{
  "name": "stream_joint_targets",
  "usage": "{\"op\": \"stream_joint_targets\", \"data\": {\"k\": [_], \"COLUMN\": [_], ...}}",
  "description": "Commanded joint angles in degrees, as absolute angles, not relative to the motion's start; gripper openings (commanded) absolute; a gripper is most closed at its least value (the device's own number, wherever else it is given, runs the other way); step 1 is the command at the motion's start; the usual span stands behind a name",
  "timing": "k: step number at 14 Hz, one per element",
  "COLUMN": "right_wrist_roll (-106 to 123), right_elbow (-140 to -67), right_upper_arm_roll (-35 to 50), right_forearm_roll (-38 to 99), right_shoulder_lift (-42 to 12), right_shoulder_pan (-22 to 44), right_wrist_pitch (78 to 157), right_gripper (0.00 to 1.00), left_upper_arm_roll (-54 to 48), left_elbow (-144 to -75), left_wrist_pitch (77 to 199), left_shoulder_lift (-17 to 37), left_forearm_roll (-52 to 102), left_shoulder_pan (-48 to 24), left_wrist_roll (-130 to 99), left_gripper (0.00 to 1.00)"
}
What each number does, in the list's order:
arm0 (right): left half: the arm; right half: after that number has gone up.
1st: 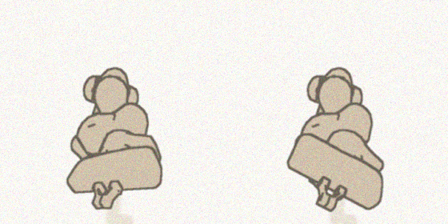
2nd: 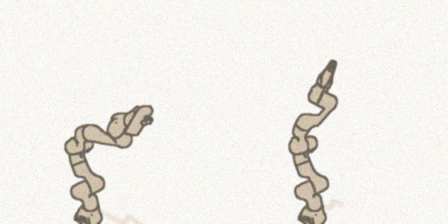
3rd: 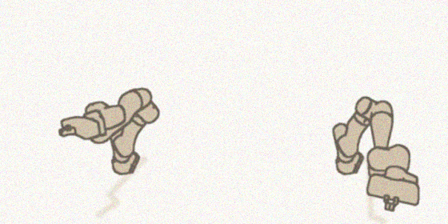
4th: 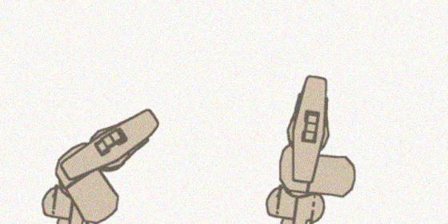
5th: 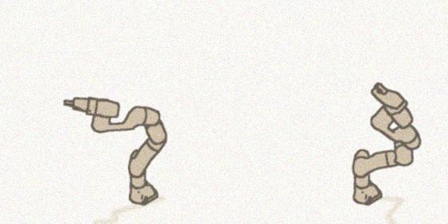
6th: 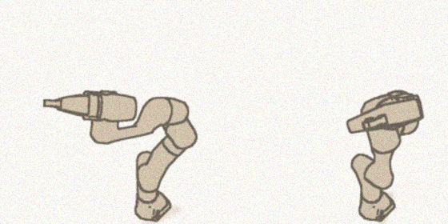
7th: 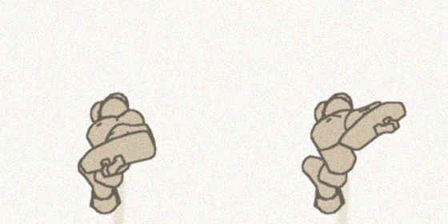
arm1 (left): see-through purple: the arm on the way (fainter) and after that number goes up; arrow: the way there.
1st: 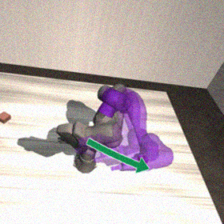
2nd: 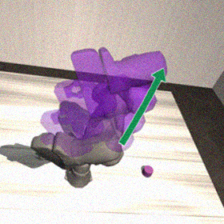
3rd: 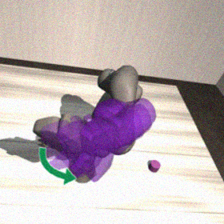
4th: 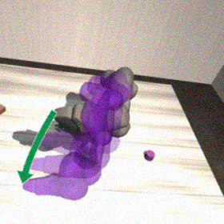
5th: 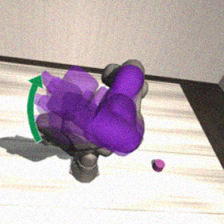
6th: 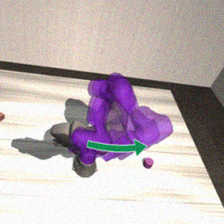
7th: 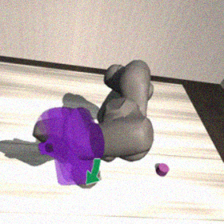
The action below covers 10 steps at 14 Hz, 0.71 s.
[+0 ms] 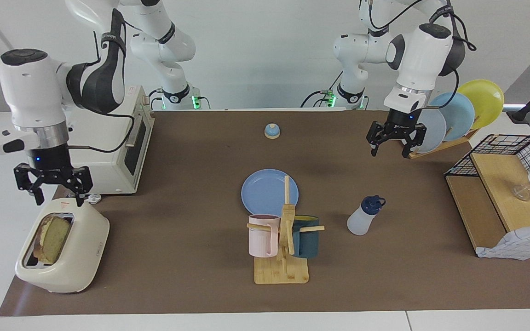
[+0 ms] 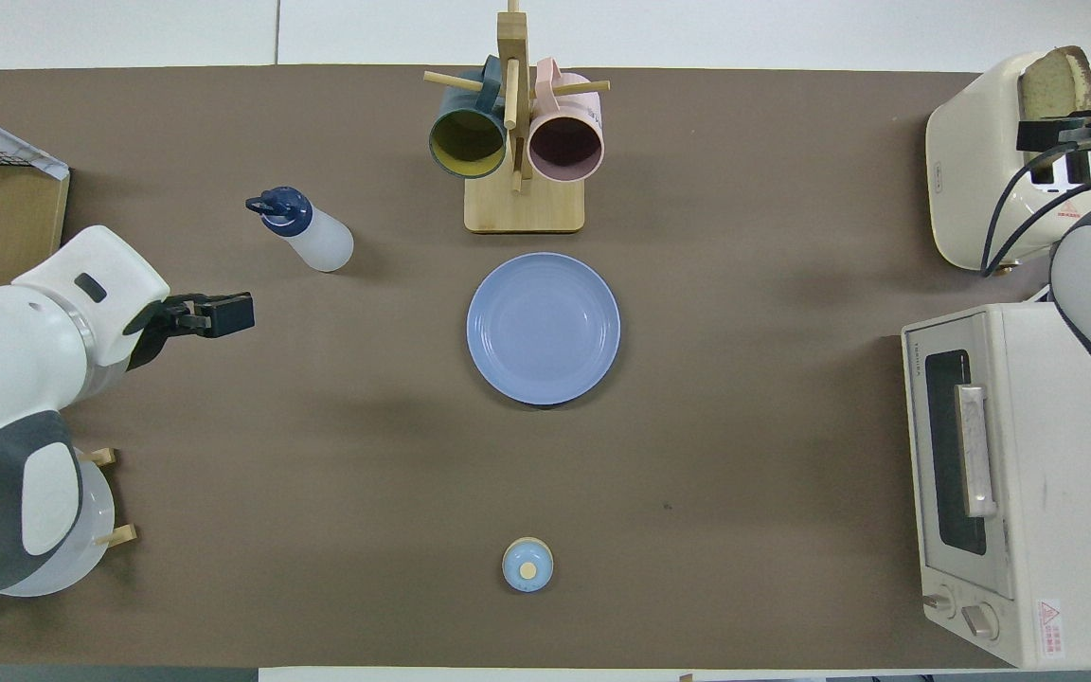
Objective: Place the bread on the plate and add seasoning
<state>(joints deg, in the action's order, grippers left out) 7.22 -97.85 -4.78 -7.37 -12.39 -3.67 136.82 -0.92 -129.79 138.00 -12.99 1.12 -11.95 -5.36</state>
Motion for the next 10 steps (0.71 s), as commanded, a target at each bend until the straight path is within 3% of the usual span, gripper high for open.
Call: {"op": "stream_joint_targets", "data": {"k": [1,6,8,10], "right_wrist_roll": [6.94,7.12,7.47,7.56], "right_elbow": [-97.38,-97.73,-97.73,-97.65], "right_upper_arm_roll": [-4.57,-4.48,-4.48,-4.39], "right_forearm_roll": [-8.61,-9.93,-10.19,-11.16], "right_shoulder_lift": [-14.05,-14.06,-14.15,-14.85], "right_shoulder_pan": [-5.27,-7.82,-7.65,-7.38], "right_wrist_pitch": [137.99,138.52,139.21,141.06], "right_gripper": [0.92,0.91,0.77,0.70], "left_upper_arm_roll": [-1.40,-5.00,-7.28,-7.38], "left_elbow": [-139.19,-147.20,-150.19,-151.61], "left_wrist_pitch": [145.17,158.51,166.25,172.33], "left_shoulder_lift": [-18.71,-18.81,-16.36,-13.90], "left_forearm_roll": [0.44,0.53,0.61,0.62], "left_shoulder_pan": [-12.48,-12.04,-11.78,-11.69], "left_wrist_roll": [-6.86,-9.13,-11.68,-11.78], "left_gripper": [1.00,1.00,1.00,1.00]}}
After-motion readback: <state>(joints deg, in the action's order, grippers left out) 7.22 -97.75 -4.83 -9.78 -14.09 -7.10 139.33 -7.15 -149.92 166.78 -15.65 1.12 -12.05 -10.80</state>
